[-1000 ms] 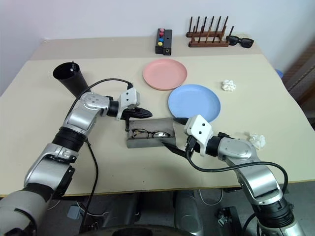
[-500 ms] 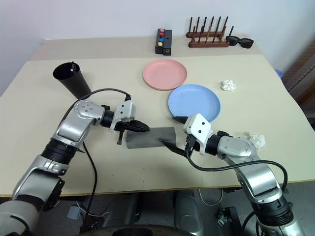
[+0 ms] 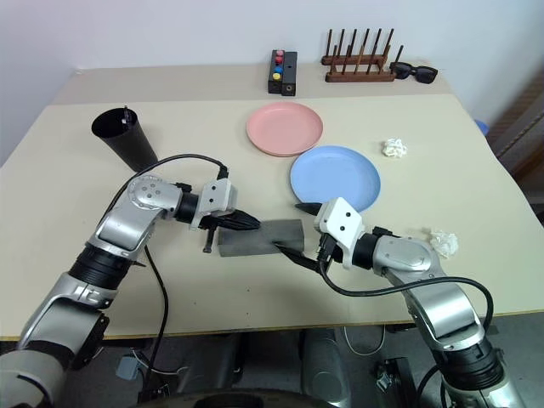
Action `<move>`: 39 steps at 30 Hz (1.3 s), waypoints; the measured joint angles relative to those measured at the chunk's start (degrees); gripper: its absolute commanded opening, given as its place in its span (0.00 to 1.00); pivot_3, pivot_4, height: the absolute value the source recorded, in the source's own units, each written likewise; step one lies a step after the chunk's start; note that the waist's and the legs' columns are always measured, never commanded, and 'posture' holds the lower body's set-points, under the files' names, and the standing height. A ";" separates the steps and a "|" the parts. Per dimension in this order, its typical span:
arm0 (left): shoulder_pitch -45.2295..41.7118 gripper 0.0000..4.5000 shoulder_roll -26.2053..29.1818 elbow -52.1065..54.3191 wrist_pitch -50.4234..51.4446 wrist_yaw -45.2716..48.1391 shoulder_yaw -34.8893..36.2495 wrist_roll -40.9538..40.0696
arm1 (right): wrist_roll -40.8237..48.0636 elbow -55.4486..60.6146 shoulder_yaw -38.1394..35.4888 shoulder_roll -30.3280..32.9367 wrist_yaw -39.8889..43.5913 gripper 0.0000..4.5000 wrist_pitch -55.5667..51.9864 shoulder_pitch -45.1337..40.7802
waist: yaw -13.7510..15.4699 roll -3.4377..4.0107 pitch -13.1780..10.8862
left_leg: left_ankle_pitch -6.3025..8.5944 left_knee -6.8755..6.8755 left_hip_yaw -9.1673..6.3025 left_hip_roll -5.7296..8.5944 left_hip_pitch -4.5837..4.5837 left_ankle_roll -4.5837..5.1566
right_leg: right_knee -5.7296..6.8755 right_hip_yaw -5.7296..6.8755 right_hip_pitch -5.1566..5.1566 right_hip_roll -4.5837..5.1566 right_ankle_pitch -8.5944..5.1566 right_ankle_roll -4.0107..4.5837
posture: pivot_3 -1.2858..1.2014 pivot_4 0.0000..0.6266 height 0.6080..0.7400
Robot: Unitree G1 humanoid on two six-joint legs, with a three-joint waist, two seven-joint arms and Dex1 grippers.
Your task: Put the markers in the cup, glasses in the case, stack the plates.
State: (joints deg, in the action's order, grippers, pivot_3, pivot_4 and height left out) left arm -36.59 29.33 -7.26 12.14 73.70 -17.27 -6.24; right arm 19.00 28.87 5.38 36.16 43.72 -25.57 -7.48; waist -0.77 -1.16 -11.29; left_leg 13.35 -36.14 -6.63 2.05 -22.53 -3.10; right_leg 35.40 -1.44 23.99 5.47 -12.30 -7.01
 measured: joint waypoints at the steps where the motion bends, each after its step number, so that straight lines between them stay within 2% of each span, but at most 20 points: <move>1: -0.02 0.01 -0.20 -0.01 0.31 -0.80 0.61 -0.38 | -0.25 -0.40 0.00 -0.46 -0.31 1.00 0.18 -0.49 | -0.03 0.00 0.00 | 0.00 0.00 0.00 0.00 0.00 0.00 | 0.00 0.00 0.00 0.00 0.00 0.00 | 0.52 0.24 0.99; 4: -0.20 0.01 -1.43 -1.40 1.26 -4.39 3.81 -2.10 | -1.81 -2.21 0.32 -1.79 -1.92 1.00 1.05 -3.69 | -0.20 0.00 0.00 | 0.00 0.00 0.00 0.00 0.02 0.00 | 0.02 0.00 0.00 0.00 0.00 -0.01 | 0.52 0.24 0.99; 9: -1.14 0.01 -2.14 -5.27 2.02 -12.96 14.33 -6.41 | -8.75 -10.04 1.76 -4.04 -6.50 1.00 3.41 -14.12 | -0.39 0.01 0.00 | 0.00 0.06 0.00 -0.01 0.07 0.00 | 0.05 0.01 0.03 0.00 0.02 0.00 | 0.52 0.24 0.99; 15: 6.86 0.01 0.41 -2.39 2.47 -17.51 23.04 -10.56 | -20.62 -32.00 10.41 -10.02 -10.64 1.00 10.62 -27.80 | -1.04 0.03 -0.01 | -0.01 0.11 0.05 0.00 0.05 -0.01 | 0.05 -0.01 0.11 0.00 0.03 0.01 | 0.52 0.24 0.99; 21: 14.34 0.01 4.12 3.61 4.40 -20.31 27.93 -12.85 | -28.10 -60.50 14.14 -16.35 -14.28 1.00 23.72 -41.49 | -1.61 0.02 -0.02 | -0.01 0.15 0.02 0.00 0.03 -0.03 | 0.05 -0.02 0.11 0.00 0.04 0.02 | 0.52 0.24 0.99; 26: 18.87 0.01 4.81 8.68 6.91 -22.85 29.66 -14.58 | -32.86 -84.77 15.17 -21.20 -17.36 1.00 34.21 -52.24 | -1.92 0.04 -0.03 | -0.02 0.24 0.01 0.00 0.04 -0.03 | 0.12 -0.03 0.22 -0.01 0.04 0.04 | 0.52 0.24 0.99; 33: 21.57 0.01 4.86 13.29 9.09 -25.89 29.93 -16.30 | -37.56 -99.60 16.19 -24.90 -20.50 1.00 39.36 -59.48 | -2.06 0.05 -0.03 | -0.03 0.28 0.01 0.00 0.05 -0.06 | 0.16 -0.03 0.26 -0.02 0.05 0.05 | 0.52 0.24 0.99; 36: 22.31 0.00 4.86 14.33 9.90 -26.64 29.93 -17.06 | -38.63 -101.88 16.16 -25.93 -21.30 0.81 39.62 -60.26 | -2.11 0.06 -0.03 | -0.03 0.29 0.01 0.00 0.06 -0.06 | 0.17 -0.04 0.26 -0.02 0.04 0.05 | 0.52 0.24 0.99; 39: 22.46 0.00 4.86 14.65 10.17 -27.52 29.92 -17.82 | -39.55 -103.39 16.15 -26.65 -21.83 0.47 39.68 -60.76 | -2.13 0.06 -0.03 | -0.03 0.29 0.01 0.01 0.06 -0.06 | 0.17 -0.04 0.27 -0.02 0.04 0.06 | 0.52 0.24 0.99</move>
State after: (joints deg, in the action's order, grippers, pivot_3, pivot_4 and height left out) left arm -14.12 34.19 7.39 22.32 46.18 12.66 -24.06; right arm -20.55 -74.52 21.53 9.51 21.90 14.11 -68.24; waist -2.90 -1.09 -11.32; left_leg 13.32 -35.85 -6.62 2.06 -22.47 -3.17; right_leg 35.57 -1.48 24.26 5.45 -12.25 -6.95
